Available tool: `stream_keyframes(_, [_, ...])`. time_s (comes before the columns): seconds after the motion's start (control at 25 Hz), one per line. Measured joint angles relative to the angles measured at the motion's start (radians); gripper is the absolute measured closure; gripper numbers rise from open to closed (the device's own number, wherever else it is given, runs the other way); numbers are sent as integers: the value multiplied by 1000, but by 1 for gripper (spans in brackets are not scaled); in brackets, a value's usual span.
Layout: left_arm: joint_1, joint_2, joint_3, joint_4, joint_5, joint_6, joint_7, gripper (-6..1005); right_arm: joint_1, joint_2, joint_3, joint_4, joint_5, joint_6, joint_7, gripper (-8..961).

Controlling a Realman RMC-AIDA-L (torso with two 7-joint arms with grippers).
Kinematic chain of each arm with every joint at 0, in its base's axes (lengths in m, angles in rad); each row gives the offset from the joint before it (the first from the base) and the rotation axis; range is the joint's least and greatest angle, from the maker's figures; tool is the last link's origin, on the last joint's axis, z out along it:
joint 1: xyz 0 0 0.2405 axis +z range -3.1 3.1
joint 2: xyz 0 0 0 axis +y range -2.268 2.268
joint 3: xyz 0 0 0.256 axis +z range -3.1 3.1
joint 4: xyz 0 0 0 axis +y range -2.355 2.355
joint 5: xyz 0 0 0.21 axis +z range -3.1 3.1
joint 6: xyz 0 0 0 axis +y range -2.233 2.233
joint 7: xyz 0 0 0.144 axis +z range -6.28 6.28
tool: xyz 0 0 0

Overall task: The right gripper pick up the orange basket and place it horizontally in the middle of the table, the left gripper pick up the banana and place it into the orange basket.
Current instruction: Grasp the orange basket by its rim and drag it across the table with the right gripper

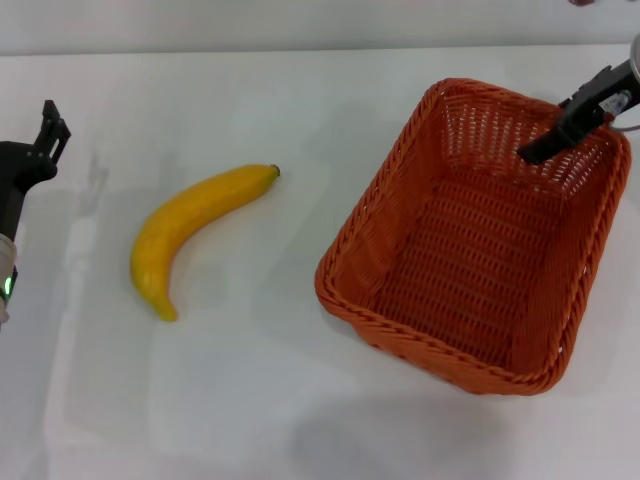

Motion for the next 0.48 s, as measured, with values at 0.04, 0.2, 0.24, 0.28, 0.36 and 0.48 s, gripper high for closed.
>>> stream_keyframes(0.04, [0,0,0,0,0,0,0,137,-3,1,0,2,0,3,0,127])
stream_keyframes(0.2, [-1,0,0,0,0,0,0,137,-11,2,-7,4,-2,10,0,128])
stream_keyframes(0.24, [-1,0,0,0,0,0,0,137,-12,2,-9,5,-2,10,0,128])
stream_keyframes(0.28, [-1,0,0,0,0,0,0,137,-13,3,-11,5,-2,10,0,128])
stream_keyframes(0.36, [-2,0,0,0,0,0,0,138,-14,3,-11,5,-2,10,0,128])
stream_keyframes(0.48, [-2,0,0,0,0,0,0,138,-14,3,-11,5,-2,8,1,213])
